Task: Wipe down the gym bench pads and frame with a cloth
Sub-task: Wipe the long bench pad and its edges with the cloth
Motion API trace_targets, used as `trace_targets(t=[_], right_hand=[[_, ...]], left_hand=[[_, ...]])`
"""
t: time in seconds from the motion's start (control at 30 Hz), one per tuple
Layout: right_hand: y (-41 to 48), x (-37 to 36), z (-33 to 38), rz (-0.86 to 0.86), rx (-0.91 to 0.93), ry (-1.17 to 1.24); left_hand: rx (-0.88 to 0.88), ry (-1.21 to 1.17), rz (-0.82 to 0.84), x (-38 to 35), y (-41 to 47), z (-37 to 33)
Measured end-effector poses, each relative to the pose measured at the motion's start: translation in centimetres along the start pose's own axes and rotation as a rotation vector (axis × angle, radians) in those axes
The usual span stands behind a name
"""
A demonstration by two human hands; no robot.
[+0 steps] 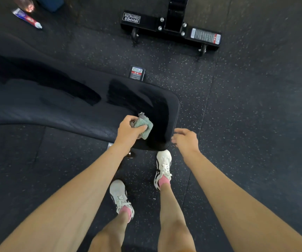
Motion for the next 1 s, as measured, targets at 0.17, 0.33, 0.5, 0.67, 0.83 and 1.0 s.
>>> trace_targets(t=[0.17, 0.33, 0.5, 0.67, 0.83, 1.0], right_hand=[[-0.2, -1.7, 4.1, 0.267, -0.085, 0.353], [-0.5, -3.6, 5.4, 0.311, -0.030, 0.393], [-1.1, -4.6, 5.7, 0.261, 0.040, 0.362], [-1.6, -4.7, 6.5, 0.240, 0.096, 0.338], [-1.2, -4.0, 7.0, 0.158, -0.003, 0.530], [-1.8, -4.7, 6.9, 0.246, -0.039, 0.564]], left_hand=[[0.125, -0.212, 0.294, 0.2, -1.2, -2.1], [0.139, -0.256, 0.427, 2.1, -1.5, -2.5], [0.245, -0.250, 0.438, 3.5, -2.0, -3.3], [0.262, -0.330, 0.364, 3.9, -2.4, -3.0], [0.245, -0.442, 0.436, 5.7, -2.4, -1.5], [0.257, -0.435, 0.518, 6.5, -2.3, -1.0]])
Point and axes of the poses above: each hand's wrist, its own y-axis towards the middle knuckle, its own x-axis out of the back of the hand, z = x × y, the point moved 1 cm from there along y, towards the middle knuckle, and after that the axes turned 11 degrees about x, right-handed, at the moved point
